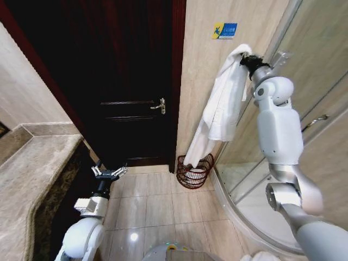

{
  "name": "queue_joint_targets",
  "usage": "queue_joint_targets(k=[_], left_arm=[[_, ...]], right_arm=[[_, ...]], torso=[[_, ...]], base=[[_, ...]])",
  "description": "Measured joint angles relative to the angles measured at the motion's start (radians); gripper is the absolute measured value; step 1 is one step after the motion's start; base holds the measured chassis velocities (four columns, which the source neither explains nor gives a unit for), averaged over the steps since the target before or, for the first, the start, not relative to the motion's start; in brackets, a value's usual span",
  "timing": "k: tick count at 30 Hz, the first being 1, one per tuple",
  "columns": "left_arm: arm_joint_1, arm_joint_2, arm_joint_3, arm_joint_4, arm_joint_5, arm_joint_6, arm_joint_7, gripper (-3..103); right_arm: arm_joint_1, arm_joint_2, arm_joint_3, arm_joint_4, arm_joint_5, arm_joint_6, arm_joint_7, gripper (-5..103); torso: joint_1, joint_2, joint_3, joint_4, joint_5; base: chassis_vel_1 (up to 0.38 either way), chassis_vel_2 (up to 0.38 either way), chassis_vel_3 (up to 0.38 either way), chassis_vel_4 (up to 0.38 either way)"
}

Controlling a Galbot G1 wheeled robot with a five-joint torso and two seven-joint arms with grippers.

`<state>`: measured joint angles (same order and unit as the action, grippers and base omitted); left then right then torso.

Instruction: Discard the used towel into the hamper.

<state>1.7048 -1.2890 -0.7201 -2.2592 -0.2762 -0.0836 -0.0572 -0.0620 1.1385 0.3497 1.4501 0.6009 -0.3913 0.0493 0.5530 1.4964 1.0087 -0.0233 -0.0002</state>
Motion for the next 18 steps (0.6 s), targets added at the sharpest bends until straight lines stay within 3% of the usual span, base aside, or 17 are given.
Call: queue_joint_targets(k=[18], left_arm=[[-0.001, -0.006, 0.021, 0.01, 0.015, -0.009, 0.001, 100]], right_arm=[[-0.07, -0.015, 0.026, 0.035, 0.004, -0.002, -0.004, 3]], torso=[[0.0, 0.0, 0.0, -0.0001, 0.0001]], base=[[0.0, 0.0, 0.0, 0.0]])
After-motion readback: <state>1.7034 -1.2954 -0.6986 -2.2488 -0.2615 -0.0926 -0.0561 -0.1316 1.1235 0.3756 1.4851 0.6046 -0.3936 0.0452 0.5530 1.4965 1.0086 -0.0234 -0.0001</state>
